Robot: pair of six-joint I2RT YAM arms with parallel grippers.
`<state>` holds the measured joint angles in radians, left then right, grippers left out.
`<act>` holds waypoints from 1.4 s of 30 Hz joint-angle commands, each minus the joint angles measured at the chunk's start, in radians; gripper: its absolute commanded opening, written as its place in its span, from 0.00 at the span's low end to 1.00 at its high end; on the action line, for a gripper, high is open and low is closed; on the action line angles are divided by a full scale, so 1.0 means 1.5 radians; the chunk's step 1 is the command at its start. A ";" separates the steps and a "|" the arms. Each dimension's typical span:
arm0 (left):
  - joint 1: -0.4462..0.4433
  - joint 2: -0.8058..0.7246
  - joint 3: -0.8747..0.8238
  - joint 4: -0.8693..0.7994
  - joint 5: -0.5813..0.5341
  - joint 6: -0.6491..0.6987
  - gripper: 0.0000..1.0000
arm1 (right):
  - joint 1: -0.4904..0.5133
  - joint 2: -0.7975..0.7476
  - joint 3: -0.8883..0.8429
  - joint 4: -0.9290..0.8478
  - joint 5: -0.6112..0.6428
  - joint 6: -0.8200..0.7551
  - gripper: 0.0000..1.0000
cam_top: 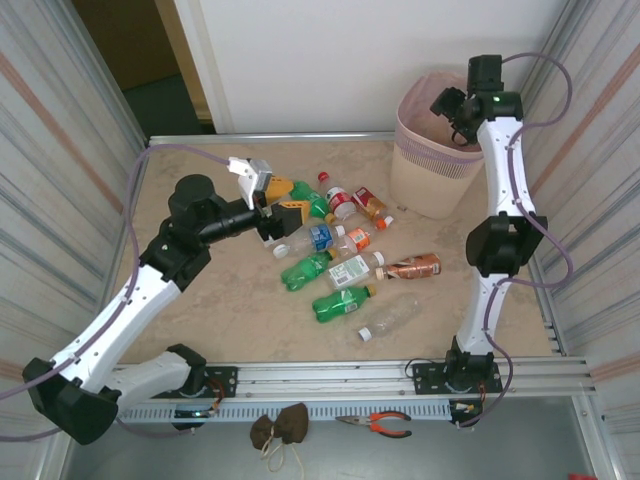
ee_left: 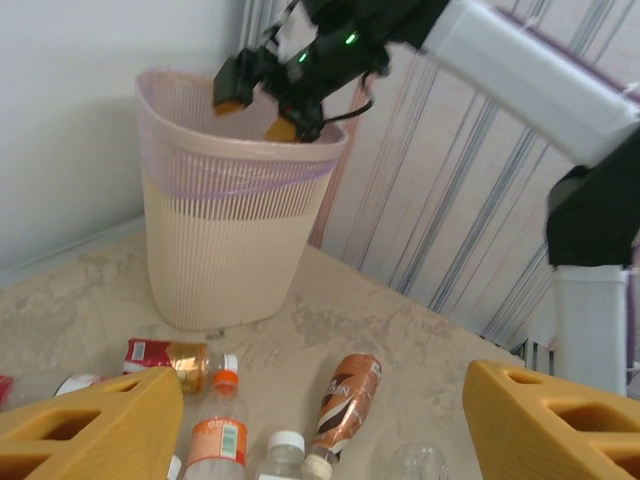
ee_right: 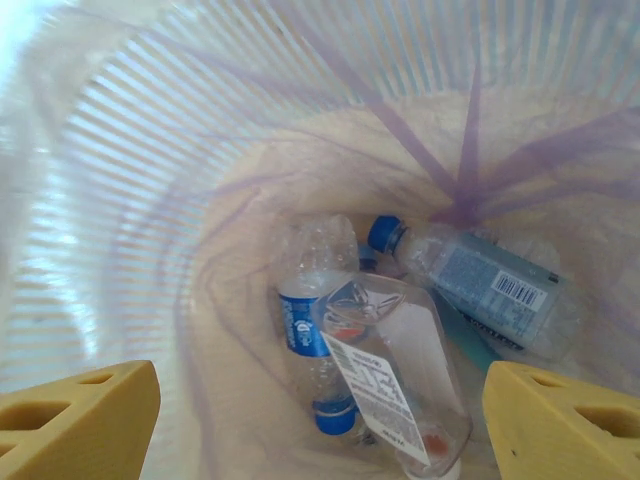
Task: Put the plastic bottles in the bin
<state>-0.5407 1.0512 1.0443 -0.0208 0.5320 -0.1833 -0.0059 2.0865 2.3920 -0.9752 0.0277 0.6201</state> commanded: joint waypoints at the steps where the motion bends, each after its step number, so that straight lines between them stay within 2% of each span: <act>1: 0.001 0.011 0.028 -0.038 -0.016 0.012 0.73 | 0.003 -0.060 0.000 -0.017 0.012 -0.028 0.82; 9: 0.001 0.051 0.058 -0.091 0.000 0.034 0.70 | 0.006 -0.182 -0.104 0.007 0.019 -0.050 0.80; 17: 0.001 0.074 0.062 -0.091 0.014 0.030 0.70 | 0.018 -0.355 -0.313 0.053 0.013 -0.048 0.77; 23: 0.001 0.076 0.059 -0.090 0.017 0.030 0.70 | 0.087 -0.469 -0.456 0.030 0.057 -0.024 0.77; 29: 0.001 0.075 0.048 -0.089 0.020 0.030 0.70 | 0.188 -0.564 -0.613 0.018 0.089 0.148 0.74; 36: 0.001 0.059 0.020 -0.086 0.008 0.036 0.70 | 0.335 -0.649 -0.773 -0.029 0.135 0.415 0.73; 42: 0.001 0.048 0.006 -0.111 0.006 0.058 0.70 | 0.456 -0.690 -0.884 -0.072 0.128 0.592 0.73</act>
<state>-0.5407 1.1561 1.0691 -0.1646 0.5377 -0.1356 0.6189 1.0859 1.1206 -1.0153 0.1886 1.2823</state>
